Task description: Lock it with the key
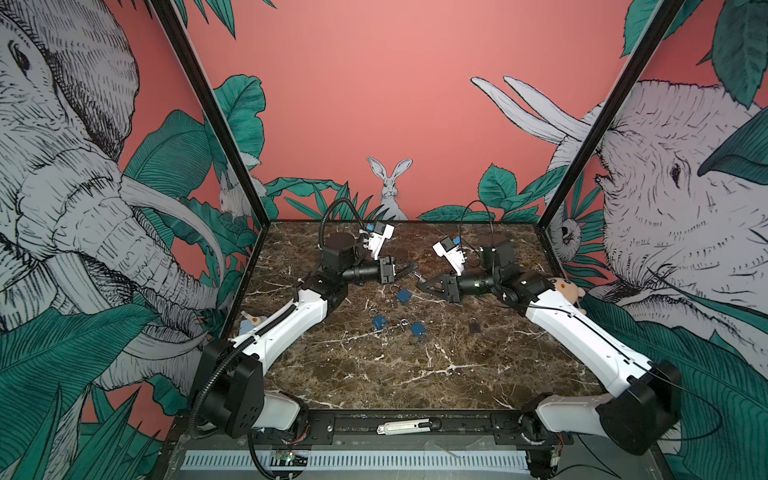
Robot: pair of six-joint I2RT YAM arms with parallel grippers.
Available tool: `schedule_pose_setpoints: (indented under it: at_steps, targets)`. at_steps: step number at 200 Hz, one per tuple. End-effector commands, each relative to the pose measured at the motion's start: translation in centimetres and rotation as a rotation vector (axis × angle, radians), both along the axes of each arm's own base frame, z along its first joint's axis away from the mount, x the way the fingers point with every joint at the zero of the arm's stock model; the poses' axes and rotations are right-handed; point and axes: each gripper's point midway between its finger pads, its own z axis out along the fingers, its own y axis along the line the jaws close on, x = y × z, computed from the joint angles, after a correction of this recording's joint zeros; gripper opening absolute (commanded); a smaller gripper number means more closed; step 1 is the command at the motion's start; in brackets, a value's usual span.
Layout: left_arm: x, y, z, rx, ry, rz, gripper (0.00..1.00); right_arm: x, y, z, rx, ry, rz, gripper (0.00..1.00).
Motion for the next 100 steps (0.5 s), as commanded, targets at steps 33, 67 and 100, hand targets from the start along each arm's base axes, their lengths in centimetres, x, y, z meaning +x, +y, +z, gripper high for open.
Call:
schedule_pose_setpoints:
  at_steps: [33,67,100]
  targets:
    - [-1.6,-0.3,1.6,-0.021,-0.041,-0.060,0.36,1.0,0.2,1.4,0.021,-0.051,-0.008,0.00]
    - [-2.1,0.1,1.2,0.001,-0.046,-0.053,0.34,1.2,0.1,1.6,0.022,-0.054,-0.015,0.00]
    - [-2.3,0.3,0.9,0.006,-0.044,-0.046,0.33,1.3,0.0,1.9,0.023,-0.055,-0.021,0.00]
